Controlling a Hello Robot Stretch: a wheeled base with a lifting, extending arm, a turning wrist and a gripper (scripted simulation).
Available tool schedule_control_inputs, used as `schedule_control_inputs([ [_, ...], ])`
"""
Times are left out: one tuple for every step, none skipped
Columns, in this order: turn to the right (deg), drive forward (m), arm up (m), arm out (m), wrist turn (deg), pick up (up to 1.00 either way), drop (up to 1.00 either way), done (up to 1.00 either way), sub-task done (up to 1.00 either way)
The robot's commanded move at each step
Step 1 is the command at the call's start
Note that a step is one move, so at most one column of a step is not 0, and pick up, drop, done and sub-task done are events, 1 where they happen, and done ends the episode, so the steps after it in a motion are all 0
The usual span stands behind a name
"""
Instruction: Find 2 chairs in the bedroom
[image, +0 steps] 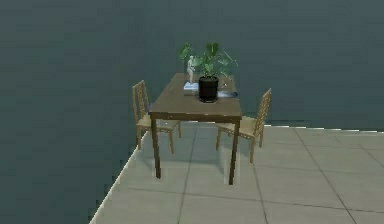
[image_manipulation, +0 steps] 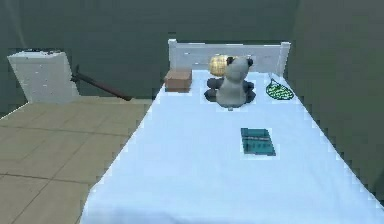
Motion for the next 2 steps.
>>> schedule_control_inputs([
  [-6.0,0.0,0.0,0.0,0.0,0.0,0.0,0.0,0.0],
  [0.0,0.6,0.0,0.0,0.0,0.0,0.0,0.0,0.0],
])
